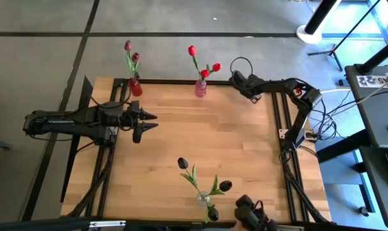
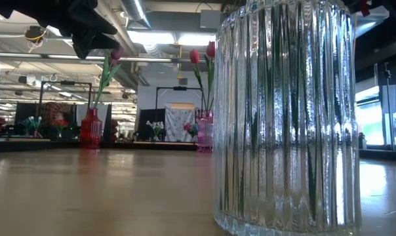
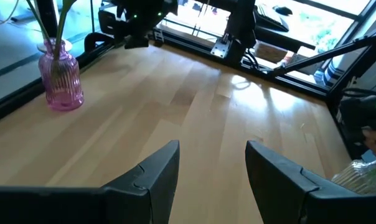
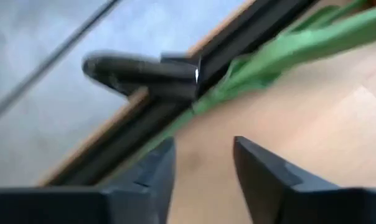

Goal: Sort flowers into vase by color
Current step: Put the dark red flower into the red flower vase

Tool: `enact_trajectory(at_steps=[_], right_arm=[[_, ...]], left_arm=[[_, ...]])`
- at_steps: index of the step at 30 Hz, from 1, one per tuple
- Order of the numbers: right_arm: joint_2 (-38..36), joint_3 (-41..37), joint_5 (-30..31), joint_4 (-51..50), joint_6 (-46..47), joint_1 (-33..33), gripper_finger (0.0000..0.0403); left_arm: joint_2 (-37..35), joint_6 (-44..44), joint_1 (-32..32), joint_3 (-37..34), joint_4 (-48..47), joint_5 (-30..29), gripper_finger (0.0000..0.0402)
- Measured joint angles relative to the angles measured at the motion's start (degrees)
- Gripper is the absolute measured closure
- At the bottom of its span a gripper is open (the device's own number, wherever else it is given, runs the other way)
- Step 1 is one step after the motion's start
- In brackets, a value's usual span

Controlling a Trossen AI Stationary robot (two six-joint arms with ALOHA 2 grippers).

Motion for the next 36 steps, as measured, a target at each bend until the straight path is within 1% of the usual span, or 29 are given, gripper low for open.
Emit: enact_trajectory(at_steps=[3, 6, 9, 14, 19, 24, 28, 29, 32, 36], right_arm=[[0.0, -1.45, 0.57, 3.63, 3.04, -0.49, 0.0198], [0.0, -1.5, 2.33, 4.42, 2.8, -1.47, 0.019], [0.47, -1.45, 1.39, 6.31, 2.32, -1.95, 0.02], [1.48, -1.32, 0.17, 10.38, 6.43, -1.44, 0.0226], [1.62, -1.39, -1.11, 9.76, 7.54, -1.59, 0.0232], [1.6, -1.38, -1.16, 9.32, 2.24, -2.72, 0.0233], [1.6, -1.37, 2.51, 9.24, -1.78, -3.06, 0.0233], [1.6, -1.37, 2.3, 9.41, -2.78, -3.36, 0.0235], [1.5, -1.32, 2.22, 8.89, -4.28, -4.03, 0.0253], [1.37, -1.08, 3.7, 6.0, -5.75, -3.95, 0.0297]], left_arm=[[0.0, 0.02, 0.0, 0.0, -0.03, 0.0, 0.0223], [0.0, 0.57, 0.0, 0.0, -0.01, 0.0, 0.0223], [0.0, 2.0, 0.0, 0.0, 0.0, -0.04, 0.0223], [0.0, 4.07, 0.0, 0.0, 2.31, -0.33, 0.0223], [0.0, 4.31, 0.0, 0.0, 2.53, -0.33, 0.0223], [0.0, 4.54, 0.0, 0.0, 2.57, -0.31, 0.0223], [0.0, 5.97, 0.0, 0.0, 2.59, -0.28, 0.0223], [0.0, 6.05, 0.0, 0.0, 2.58, -0.29, 0.0223], [0.0, 6.08, 0.0, 0.0, 2.53, -0.28, 0.0223], [0.0, 6.09, 0.0, 0.02, 2.37, -0.28, 0.0223]])
